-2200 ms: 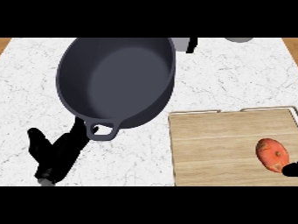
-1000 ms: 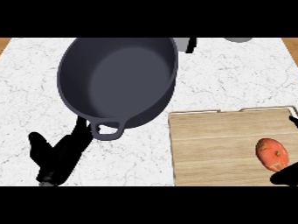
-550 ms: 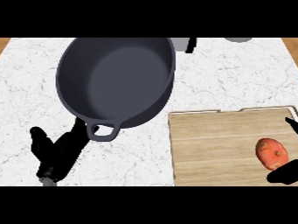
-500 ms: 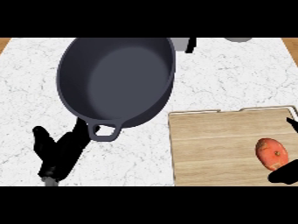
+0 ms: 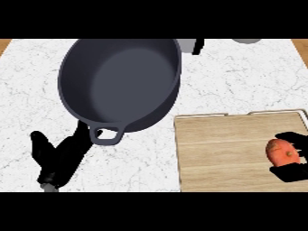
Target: Pick the squash from the tray and place it in the pot
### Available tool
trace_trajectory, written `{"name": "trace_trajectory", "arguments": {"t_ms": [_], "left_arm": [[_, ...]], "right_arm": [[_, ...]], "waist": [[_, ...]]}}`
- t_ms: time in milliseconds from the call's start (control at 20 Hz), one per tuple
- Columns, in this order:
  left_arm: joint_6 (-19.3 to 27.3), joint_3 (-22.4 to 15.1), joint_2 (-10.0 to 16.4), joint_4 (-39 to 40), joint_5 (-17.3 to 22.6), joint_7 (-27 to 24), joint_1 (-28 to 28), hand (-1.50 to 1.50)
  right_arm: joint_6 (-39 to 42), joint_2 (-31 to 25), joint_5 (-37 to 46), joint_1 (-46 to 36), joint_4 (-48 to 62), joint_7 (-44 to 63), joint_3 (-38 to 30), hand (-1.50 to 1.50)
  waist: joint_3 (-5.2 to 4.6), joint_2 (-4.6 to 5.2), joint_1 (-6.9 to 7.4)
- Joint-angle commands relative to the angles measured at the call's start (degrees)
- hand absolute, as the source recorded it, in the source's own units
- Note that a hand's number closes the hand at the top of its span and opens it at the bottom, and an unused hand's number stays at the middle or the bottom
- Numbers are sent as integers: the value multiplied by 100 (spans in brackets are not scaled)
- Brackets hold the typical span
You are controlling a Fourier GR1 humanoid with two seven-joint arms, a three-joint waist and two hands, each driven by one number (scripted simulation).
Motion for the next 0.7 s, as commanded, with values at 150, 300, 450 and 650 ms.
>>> {"name": "trace_trajectory", "arguments": {"t_ms": [150,300,450,650], "left_arm": [[-358,257,37,-114,103,-227,-263,0],[-193,-78,-310,-1,-253,-481,-116,0],[-86,122,-296,-91,-156,-211,-446,0],[-114,64,-217,-88,-193,-127,-428,0]], "right_arm": [[-93,143,141,250,41,-984,-44,150],[-204,409,533,-168,385,-922,190,150],[118,221,655,-263,70,-926,382,150],[591,509,1548,-1044,-759,-177,1819,150]], "waist": [[16,-24,-55],[15,-20,-27],[15,-22,-34],[-3,-27,111]]}}
